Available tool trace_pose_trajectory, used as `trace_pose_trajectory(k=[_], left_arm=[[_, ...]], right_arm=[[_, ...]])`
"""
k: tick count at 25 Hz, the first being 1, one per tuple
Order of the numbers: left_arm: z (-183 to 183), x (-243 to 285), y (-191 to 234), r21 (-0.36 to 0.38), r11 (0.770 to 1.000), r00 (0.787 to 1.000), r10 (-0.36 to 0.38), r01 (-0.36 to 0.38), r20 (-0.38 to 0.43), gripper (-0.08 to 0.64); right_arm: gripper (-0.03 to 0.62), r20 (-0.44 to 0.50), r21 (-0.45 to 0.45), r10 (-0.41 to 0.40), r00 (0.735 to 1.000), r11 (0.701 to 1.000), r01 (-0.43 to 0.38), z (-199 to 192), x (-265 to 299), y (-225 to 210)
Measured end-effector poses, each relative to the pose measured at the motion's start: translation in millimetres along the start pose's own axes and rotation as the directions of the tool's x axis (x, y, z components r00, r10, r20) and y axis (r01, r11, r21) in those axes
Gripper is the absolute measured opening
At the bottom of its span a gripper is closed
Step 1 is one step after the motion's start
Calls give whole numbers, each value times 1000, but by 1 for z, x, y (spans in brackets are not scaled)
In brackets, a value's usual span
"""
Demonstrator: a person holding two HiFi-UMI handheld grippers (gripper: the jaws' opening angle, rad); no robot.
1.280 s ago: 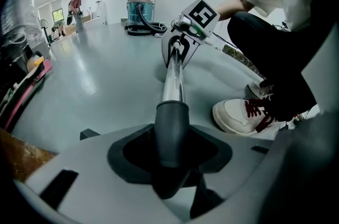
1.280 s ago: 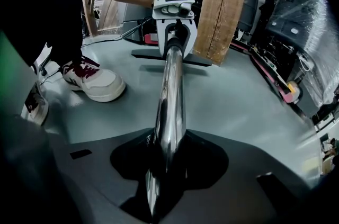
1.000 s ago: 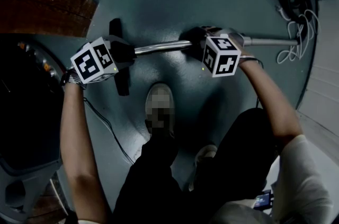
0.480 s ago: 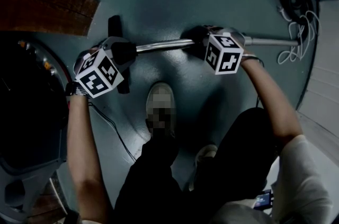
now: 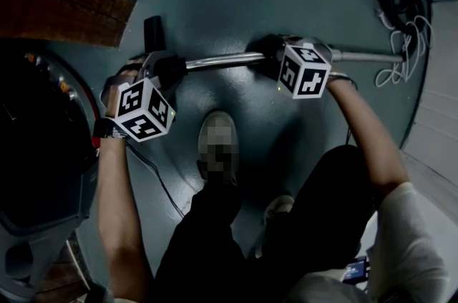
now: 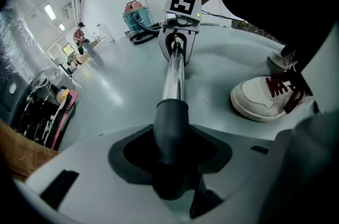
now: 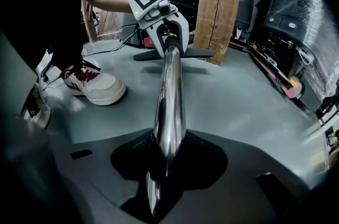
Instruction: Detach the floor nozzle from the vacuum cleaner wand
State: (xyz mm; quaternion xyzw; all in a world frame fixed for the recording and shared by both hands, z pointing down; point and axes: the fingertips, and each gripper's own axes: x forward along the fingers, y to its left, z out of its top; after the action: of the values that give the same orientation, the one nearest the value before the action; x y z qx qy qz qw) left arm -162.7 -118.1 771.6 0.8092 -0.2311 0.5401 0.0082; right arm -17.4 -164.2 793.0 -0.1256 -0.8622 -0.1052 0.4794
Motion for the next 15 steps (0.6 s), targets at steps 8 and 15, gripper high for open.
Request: trace_pose_trajectory(k=[8,15], left_arm=[[1,-1,-3,-63,996,997,-56,60,61,175],[5,-5,0,-108,991,981,-55,76,184,179]], right_arm=[[135,2,1,7,1000,1000,-7,1,-2,1],[135,21,5,2,1000,1000,-2,4,-6,-1]])
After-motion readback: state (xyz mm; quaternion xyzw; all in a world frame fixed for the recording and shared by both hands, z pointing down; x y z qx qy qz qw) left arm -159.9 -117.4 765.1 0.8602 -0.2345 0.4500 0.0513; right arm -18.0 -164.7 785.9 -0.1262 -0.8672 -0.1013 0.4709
